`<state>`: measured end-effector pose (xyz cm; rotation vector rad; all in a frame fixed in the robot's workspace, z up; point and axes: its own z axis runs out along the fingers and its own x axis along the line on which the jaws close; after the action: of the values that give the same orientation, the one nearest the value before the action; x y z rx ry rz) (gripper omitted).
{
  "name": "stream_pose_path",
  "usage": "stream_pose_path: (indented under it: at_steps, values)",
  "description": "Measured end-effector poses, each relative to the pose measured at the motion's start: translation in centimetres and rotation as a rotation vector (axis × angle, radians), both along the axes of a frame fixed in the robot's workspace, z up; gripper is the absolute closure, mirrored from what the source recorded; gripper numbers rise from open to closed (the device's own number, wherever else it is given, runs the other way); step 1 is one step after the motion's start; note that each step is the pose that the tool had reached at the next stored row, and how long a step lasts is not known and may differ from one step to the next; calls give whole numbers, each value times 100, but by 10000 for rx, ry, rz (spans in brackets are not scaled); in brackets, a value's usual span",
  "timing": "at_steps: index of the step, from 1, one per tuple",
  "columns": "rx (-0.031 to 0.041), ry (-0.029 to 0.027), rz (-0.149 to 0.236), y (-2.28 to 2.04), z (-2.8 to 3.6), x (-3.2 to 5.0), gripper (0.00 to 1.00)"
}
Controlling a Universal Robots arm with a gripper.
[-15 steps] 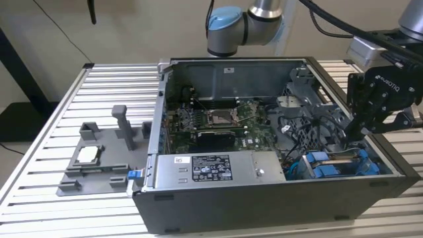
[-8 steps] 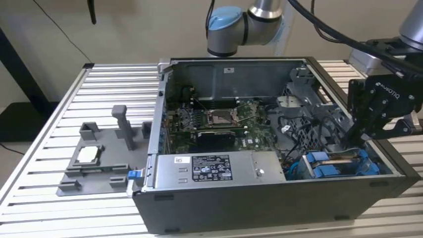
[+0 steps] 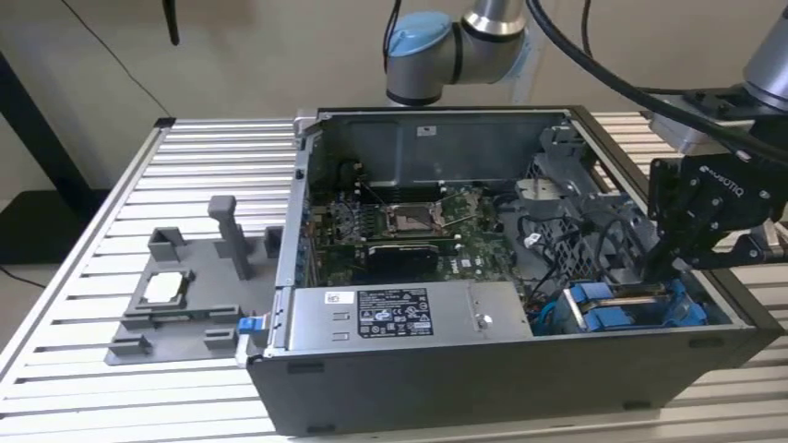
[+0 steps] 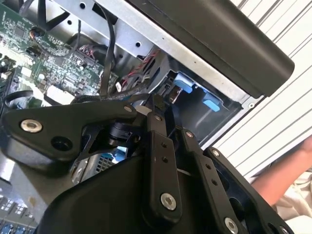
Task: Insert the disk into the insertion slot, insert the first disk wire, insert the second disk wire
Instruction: 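Insert the first disk wire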
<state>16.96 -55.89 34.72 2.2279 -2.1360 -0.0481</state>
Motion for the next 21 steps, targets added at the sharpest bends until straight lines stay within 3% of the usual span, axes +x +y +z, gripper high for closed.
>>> stream_pose_path:
  at_steps: [6, 11, 17, 21]
  values:
    - [-3, 20, -305, 0, -34, 1, 80]
    - [4, 21, -899, 2, -54, 1, 80]
    - [16, 21, -1001, 1, -86, 7, 80]
    - [131, 19, -1001, 0, -97, 10, 80]
